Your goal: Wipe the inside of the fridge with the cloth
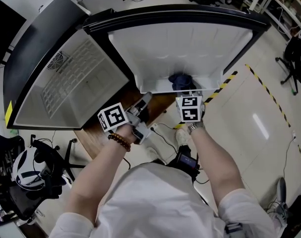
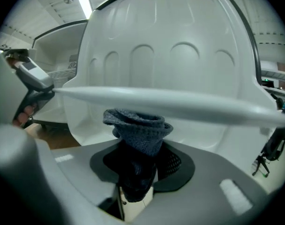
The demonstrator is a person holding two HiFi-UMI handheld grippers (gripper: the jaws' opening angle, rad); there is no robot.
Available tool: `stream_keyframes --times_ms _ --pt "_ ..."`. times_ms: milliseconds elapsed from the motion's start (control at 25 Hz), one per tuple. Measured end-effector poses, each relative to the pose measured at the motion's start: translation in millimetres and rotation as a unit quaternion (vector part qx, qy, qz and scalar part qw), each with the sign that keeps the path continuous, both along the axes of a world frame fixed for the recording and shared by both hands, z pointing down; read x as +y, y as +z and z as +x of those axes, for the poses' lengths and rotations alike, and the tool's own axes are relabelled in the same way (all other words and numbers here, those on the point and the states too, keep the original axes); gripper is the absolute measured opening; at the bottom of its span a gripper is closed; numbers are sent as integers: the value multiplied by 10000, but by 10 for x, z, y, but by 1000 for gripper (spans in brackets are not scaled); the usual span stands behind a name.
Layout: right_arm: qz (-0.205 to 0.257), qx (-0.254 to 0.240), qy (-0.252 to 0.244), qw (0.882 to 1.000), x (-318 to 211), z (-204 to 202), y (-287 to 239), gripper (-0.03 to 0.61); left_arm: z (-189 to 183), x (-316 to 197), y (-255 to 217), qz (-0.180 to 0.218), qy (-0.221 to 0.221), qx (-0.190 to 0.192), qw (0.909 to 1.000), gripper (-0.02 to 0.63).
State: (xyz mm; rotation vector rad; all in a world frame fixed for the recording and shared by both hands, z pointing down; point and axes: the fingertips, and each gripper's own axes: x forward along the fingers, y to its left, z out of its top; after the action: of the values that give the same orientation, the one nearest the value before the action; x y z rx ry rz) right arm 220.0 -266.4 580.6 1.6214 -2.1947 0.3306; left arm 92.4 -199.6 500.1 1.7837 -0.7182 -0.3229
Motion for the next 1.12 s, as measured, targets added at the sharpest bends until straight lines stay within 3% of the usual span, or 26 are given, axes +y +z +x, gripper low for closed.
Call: stream_keyframes --times_ms 760,1120 --pt "-207 139 1267 9916 63 929 3 140 48 -3 -90 79 7 317 9995 35" --pt "-281 -123 1543 9876 94 992 -6 138 -21 -3 4 -22 -72 60 10000 35"
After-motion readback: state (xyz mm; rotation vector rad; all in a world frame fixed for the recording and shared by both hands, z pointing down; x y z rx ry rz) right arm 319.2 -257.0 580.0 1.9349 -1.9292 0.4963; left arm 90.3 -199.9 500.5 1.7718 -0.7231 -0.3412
